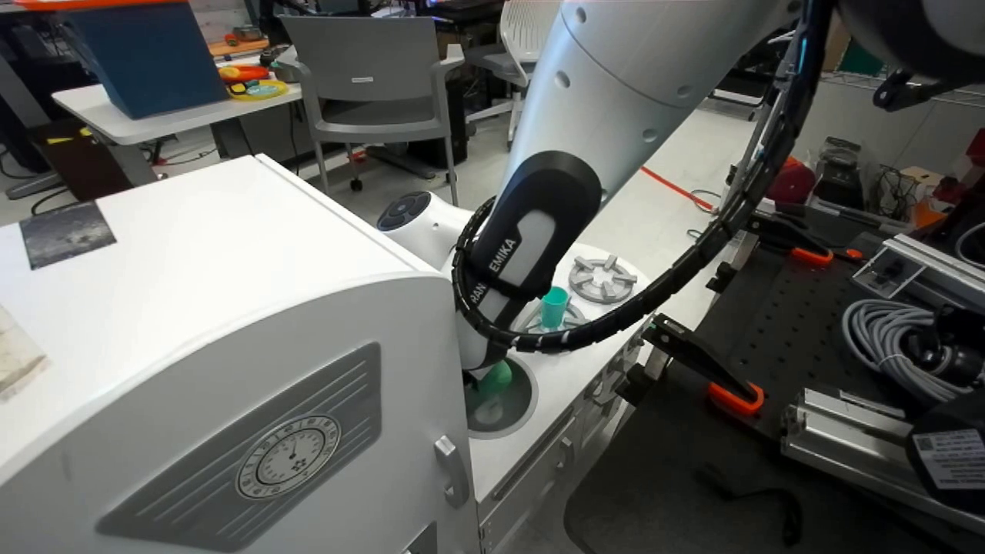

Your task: Put the green plush toy in the sink.

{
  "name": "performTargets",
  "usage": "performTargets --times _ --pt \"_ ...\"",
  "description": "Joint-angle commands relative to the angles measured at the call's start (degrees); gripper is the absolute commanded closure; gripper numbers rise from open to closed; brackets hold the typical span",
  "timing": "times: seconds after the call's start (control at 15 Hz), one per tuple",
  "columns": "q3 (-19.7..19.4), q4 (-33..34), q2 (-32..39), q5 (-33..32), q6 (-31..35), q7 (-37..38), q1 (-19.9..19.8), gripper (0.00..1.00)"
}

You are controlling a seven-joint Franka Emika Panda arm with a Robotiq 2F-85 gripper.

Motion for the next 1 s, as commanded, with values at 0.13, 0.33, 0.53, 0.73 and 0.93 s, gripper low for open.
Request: performTargets --times 0.13,0.33,0.53,0.73,0.93 --pt "1.38 0.77 -0.01 0.83 -1.16 0.99 -0.77 0.00" --pt "2.71 -2.91 -2.64 1.89 -1.31 0.42 -1.45 0.00" --pt "4.74 -9.18 -7.77 4.22 -6.63 0.08 -2.93 0.00" --pt "5.92 -16.08 -13.77 6.55 -13.04 -0.50 -4.63 0.00" --pt "5.97 -25.61 -21.37 7.10 -16.04 -2.26 -6.32 0.00"
